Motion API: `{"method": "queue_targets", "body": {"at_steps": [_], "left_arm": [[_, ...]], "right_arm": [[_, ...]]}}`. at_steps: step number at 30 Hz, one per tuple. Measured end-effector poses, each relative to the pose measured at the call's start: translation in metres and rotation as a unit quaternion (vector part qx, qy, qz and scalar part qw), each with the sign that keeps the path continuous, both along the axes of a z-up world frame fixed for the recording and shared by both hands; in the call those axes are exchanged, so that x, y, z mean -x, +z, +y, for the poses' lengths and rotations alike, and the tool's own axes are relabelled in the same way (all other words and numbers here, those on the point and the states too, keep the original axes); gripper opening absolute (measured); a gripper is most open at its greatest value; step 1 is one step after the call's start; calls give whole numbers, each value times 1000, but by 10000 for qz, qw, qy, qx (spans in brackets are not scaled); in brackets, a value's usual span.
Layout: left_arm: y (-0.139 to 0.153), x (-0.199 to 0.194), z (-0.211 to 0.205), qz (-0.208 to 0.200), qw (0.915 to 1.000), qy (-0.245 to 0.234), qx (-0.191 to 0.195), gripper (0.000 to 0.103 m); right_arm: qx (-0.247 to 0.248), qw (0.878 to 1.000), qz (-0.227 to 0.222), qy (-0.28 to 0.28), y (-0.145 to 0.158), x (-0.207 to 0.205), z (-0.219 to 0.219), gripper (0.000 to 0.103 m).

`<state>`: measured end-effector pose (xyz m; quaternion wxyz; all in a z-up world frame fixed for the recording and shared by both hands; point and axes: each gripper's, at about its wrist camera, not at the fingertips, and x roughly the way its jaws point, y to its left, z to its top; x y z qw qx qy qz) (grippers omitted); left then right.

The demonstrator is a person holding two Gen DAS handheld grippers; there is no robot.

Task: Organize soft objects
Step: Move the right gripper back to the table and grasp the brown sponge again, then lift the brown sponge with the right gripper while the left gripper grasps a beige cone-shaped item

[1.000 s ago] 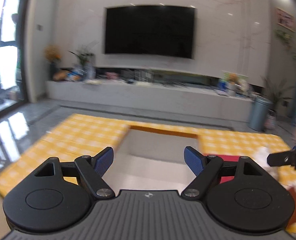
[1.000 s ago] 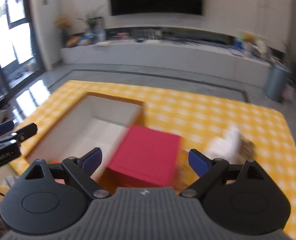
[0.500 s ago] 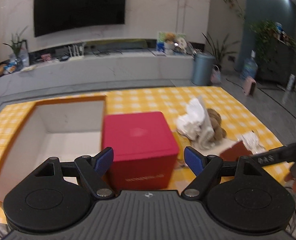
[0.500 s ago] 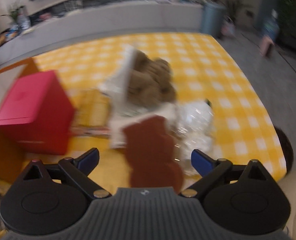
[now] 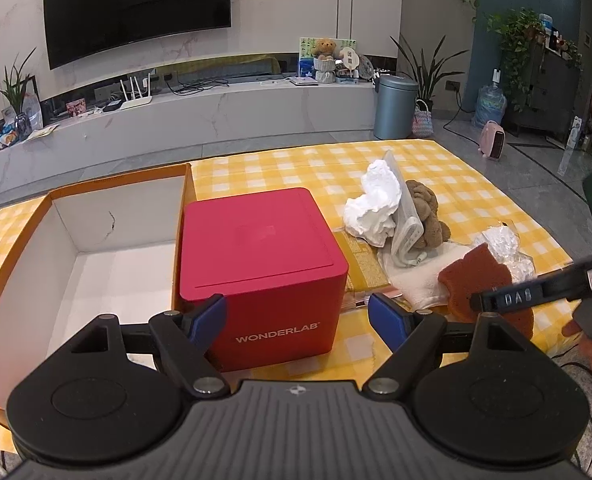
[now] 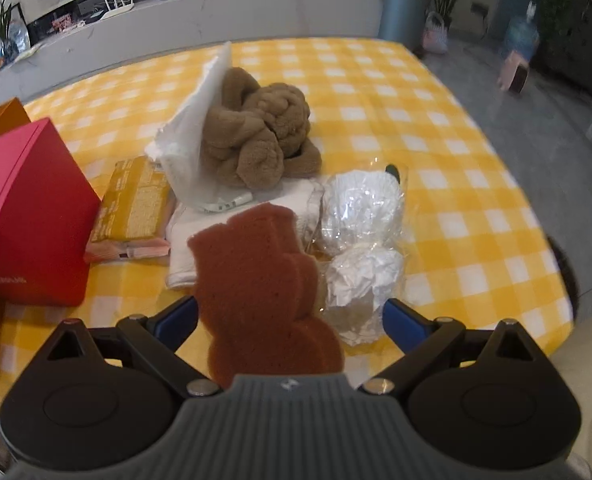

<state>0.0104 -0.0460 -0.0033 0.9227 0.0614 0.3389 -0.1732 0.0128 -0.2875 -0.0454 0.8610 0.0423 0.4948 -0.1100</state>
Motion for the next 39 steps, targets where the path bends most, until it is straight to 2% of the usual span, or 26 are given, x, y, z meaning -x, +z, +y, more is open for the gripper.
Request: {"method": "queue_targets", "body": {"at_steps": [7, 12, 16, 17, 21, 27, 32, 36, 39], "left_arm": [[4, -4, 5, 24, 9999, 106, 28, 94], [2, -5, 7, 63, 9999, 110, 41, 94], [2, -5, 8, 53, 9999, 94, 33, 94], [2, -5, 8, 58, 9999, 96, 34, 94], [0, -5, 9, 114, 9999, 121, 13, 94], [-3, -5, 9, 125, 9998, -40, -155, 94], [-7, -3, -14, 74, 9952, -740, -635, 94], [-14, 0, -45, -78, 9877, -1259, -923, 94], [-28, 0, -67, 151, 9769, -1878, -1010, 94]], "right_arm": [[884, 9959, 115, 170, -2, 13, 32, 97], [959, 9939, 418, 344, -22, -3, 42, 96], [992, 9926, 656, 246, -33, -10, 39, 79], [979, 9930, 631, 177, -32, -8, 37, 78], [697, 9963, 477, 125, -26, 2, 32, 76], [-127, 9995, 223, 160, -8, 26, 23, 76], [-1055, 9932, -396, -299, 10, 43, -8, 76], [-1334, 9876, -645, -523, 12, 47, -20, 76], [-1599, 9832, -707, -521, 10, 45, -23, 76]]}}
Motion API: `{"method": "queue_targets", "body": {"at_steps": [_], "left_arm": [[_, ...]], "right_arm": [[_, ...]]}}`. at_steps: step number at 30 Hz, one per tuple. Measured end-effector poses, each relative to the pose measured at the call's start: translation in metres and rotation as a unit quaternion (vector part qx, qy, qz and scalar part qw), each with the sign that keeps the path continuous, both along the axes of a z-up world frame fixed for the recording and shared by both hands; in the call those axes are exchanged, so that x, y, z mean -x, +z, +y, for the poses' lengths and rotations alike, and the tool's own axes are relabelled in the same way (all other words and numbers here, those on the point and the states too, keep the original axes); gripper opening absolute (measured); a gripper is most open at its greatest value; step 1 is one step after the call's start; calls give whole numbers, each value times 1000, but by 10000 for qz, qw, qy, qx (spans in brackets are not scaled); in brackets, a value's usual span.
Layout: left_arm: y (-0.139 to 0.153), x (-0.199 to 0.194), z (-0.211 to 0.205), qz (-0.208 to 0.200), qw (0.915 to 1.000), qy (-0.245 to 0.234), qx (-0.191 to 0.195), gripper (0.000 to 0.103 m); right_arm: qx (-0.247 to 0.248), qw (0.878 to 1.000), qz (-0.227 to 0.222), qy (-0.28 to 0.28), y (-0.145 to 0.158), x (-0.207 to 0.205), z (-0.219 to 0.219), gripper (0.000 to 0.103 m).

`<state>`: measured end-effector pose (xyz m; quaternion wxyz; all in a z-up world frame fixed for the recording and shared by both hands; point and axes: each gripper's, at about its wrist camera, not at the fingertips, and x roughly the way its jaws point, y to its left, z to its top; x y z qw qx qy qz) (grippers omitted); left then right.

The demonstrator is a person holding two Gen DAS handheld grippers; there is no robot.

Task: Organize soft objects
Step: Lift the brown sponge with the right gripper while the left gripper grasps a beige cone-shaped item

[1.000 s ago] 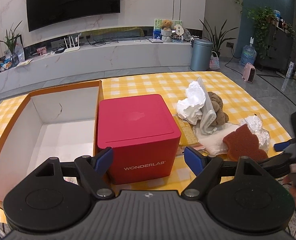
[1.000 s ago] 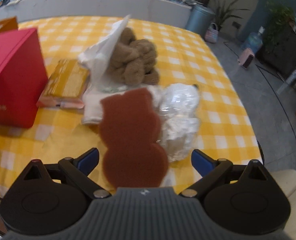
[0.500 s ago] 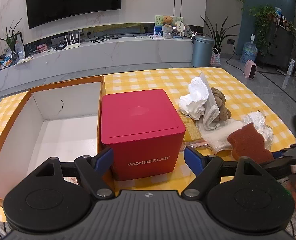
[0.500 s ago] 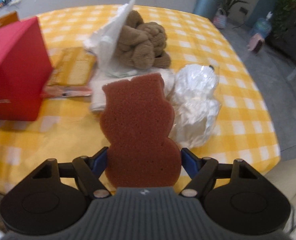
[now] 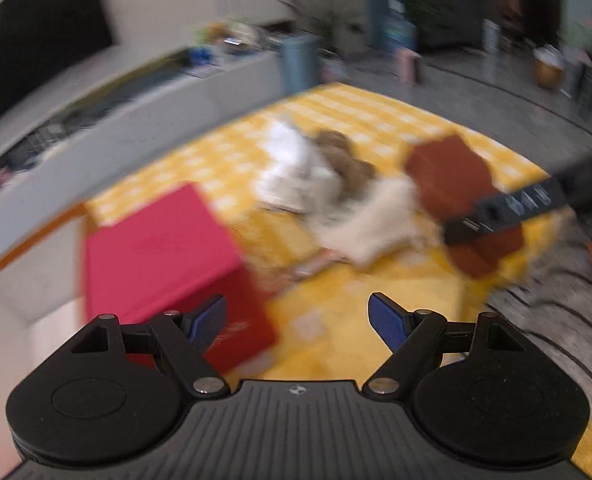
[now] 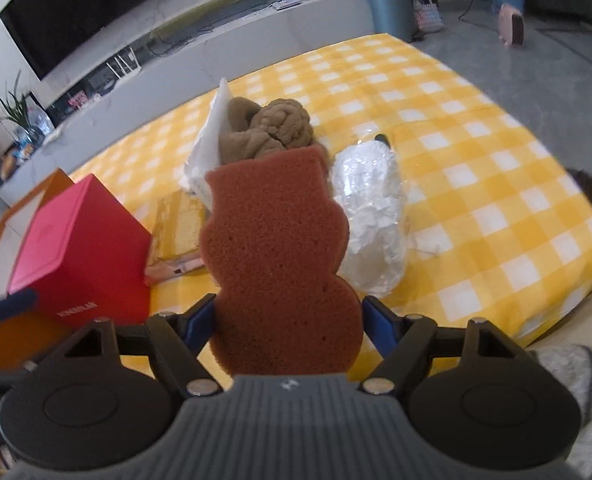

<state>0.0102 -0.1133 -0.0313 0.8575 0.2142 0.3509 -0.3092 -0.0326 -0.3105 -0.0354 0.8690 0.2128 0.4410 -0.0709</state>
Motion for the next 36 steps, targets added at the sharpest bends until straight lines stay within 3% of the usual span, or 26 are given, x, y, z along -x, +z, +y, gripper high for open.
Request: {"method": "queue_targets", "body": {"at_steps": [4, 8, 13, 17, 20, 24, 27, 29, 30, 31, 32, 34, 36], "left_arm": [[-26, 1, -21, 486, 9933, -1040, -88, 94], [-44, 1, -37, 482, 9879, -1452, -240, 95], [-60, 13, -56, 354, 9754, -2111, -524, 95], [-74, 9, -70, 222, 9784, -1912, -751, 95], [-78, -1, -73, 302, 9834, -1666, -656, 95], [-80, -8, -73, 102, 9893, -1346, -544, 95], [-80, -12, -71, 54, 9920, -1174, -456, 83], [-80, -15, -72, 200, 9920, -1146, -491, 69], [-82, -19, -71, 389, 9912, -1189, -425, 53], [-80, -23, -67, 629, 9902, -1228, -217, 27], [-76, -27, -63, 889, 9891, -1173, -50, 8], [-74, -34, -58, 1122, 9896, -889, 108, 3], [-73, -36, -55, 1081, 9915, -727, 73, 2]], "right_arm": [[0, 10000, 33, -65, -2, -4, -1, 76], [219, 9994, 67, -252, -3, -4, -2, 76], [89, 9996, -9, -282, -4, -5, -6, 76], [-1, 9995, -46, -301, -3, -4, -8, 76], [-62, 9993, -136, -350, -2, -1, -9, 76], [-156, 9986, -298, -397, 1, 3, -11, 76], [-162, 9987, -304, -377, 2, 4, -9, 76], [-184, 9987, -313, -367, 2, 5, -9, 76], [-204, 9986, -331, -370, 2, 6, -10, 76], [-220, 9984, -349, -378, 3, 6, -11, 76], [-232, 9982, -369, -401, 3, 7, -11, 76], [-251, 9980, -389, -441, 3, 8, -13, 76], [-269, 9978, -397, -464, 3, 8, -14, 76]]}}
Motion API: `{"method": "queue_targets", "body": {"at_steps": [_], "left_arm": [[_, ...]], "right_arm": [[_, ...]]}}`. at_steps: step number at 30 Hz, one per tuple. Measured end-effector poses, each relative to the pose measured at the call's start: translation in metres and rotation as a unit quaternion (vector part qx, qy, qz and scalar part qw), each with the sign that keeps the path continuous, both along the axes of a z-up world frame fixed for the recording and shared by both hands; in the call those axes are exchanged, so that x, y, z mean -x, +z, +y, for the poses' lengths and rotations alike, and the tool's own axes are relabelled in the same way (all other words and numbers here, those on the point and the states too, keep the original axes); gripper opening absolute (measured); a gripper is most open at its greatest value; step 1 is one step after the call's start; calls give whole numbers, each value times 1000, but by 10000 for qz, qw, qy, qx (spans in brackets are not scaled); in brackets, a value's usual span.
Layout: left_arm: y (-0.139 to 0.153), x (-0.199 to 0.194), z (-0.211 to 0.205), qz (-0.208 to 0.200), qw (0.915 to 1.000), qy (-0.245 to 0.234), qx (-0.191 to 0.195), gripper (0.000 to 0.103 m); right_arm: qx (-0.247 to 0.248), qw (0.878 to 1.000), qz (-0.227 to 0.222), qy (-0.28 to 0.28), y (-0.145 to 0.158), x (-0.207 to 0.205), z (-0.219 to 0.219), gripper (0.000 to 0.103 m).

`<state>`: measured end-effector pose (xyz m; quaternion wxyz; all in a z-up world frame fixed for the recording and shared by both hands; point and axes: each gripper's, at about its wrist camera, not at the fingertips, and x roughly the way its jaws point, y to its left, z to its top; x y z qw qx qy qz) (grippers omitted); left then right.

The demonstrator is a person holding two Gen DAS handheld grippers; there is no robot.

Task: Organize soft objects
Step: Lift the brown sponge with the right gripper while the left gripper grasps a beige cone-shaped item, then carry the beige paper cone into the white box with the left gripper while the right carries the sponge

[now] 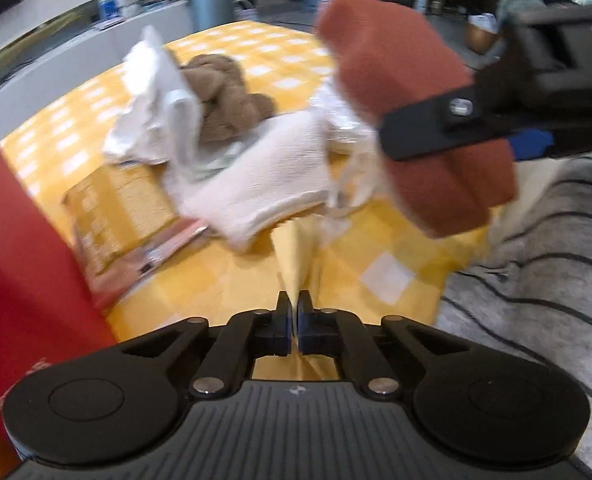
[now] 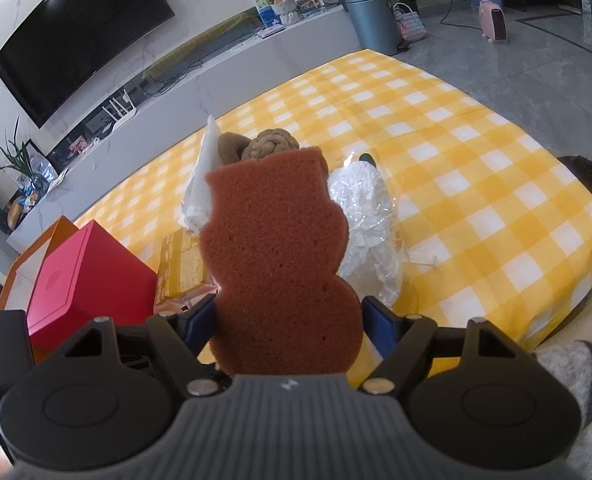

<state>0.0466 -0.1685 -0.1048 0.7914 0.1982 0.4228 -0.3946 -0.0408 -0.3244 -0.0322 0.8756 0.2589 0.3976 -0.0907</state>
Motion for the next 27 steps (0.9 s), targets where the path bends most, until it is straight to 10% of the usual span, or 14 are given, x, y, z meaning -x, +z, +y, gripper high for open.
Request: {"method": "queue_targets", "body": {"at_steps": [12, 22, 27], "left_arm": [[55, 4, 47, 143, 9919, 243, 1240, 1], [146, 19, 120, -679, 9547, 932, 2744, 2], [178, 25, 162, -1035, 9415, 1424, 2873, 2]], "right_arm": [[-13, 10000, -49, 26, 1, 0, 0, 76], [-27, 9999, -61, 77, 1, -1, 1, 76], [64, 9999, -26, 96, 1, -3, 4, 76]]}}
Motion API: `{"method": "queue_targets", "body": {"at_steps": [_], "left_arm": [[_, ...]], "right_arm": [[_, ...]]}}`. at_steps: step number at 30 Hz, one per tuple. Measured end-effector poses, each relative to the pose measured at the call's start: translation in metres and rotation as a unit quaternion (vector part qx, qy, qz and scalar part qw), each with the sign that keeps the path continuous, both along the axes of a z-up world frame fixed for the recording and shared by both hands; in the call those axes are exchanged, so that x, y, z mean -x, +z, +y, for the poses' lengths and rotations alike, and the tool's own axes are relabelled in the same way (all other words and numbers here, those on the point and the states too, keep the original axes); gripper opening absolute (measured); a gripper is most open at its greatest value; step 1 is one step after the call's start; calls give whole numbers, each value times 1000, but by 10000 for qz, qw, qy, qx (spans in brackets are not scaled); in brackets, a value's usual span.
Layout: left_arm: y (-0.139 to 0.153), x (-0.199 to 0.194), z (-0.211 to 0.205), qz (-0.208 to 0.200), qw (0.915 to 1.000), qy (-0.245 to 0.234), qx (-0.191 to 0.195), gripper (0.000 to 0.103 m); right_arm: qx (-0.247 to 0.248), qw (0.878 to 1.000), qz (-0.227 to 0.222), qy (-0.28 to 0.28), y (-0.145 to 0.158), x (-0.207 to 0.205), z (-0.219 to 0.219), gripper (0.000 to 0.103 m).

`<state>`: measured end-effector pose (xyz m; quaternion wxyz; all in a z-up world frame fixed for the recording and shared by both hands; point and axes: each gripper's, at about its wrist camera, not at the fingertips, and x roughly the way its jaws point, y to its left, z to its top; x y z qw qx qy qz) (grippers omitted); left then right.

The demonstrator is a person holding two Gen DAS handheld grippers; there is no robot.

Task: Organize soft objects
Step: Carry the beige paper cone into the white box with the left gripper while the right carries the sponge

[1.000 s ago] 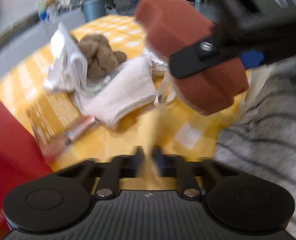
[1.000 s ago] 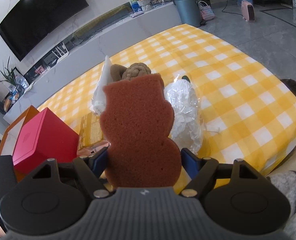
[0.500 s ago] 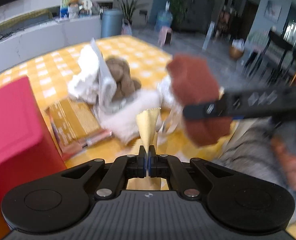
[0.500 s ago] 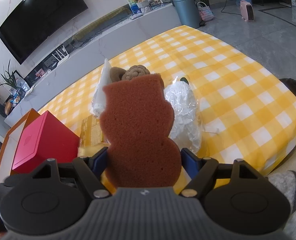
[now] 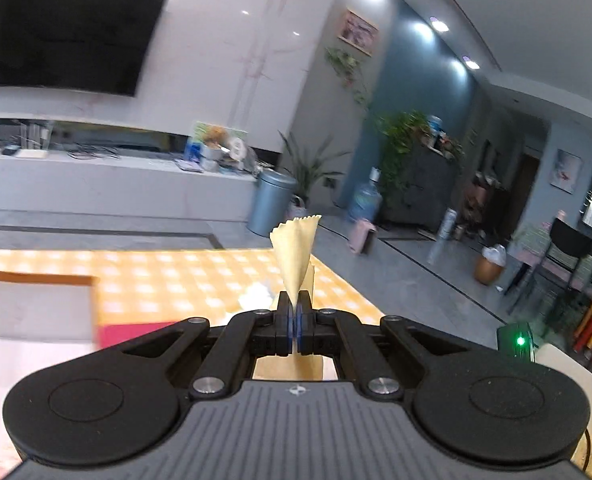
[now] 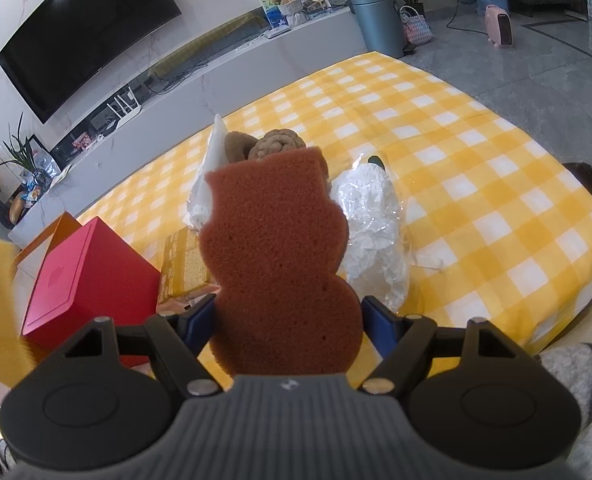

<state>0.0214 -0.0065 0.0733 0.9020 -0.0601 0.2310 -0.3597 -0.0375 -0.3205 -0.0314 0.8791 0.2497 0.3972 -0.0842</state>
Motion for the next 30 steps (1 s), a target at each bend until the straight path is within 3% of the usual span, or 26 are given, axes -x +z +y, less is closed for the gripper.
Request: {"method": "queue_targets", "body": {"at_steps": [3, 5, 7, 11, 14, 17, 23, 25, 28, 30], "left_arm": [[9, 2, 24, 108, 9987, 484, -74, 2], [11, 2, 43, 117, 9969, 776, -3, 2], [12, -1, 59, 187, 9935, 1118, 36, 2], [5, -18, 88, 521, 9919, 1056, 484, 2], [-3, -30, 103, 741, 9882, 1240, 500, 2], [-13, -42, 108, 990, 9845, 1395, 383, 2], [-41, -58, 132, 1562, 9750, 1549, 311, 2], [-51, -57, 136, 1568, 9748, 1486, 548, 2], [-67, -59, 134, 1691, 9679, 1526, 1066, 2], [-71, -60, 128, 1661, 9678, 1687, 857, 2]], "right_arm": [[212, 9997, -145, -29, 8, 3, 7, 76], [258, 9988, -370, 199, 22, 3, 15, 76], [212, 9981, -319, 484, 39, -2, 26, 76], [29, 9947, -499, 894, 79, -12, 58, 76], [-363, 9866, -657, 1446, 102, -22, 90, 76], [-325, 9794, -761, 1841, 119, -32, 128, 76], [-185, 9706, -837, 2248, 127, -43, 185, 76], [-95, 9695, -798, 2315, 126, -45, 196, 76], [55, 9704, -789, 2281, 124, -45, 203, 76], [96, 9728, -792, 2173, 121, -47, 199, 76]]}}
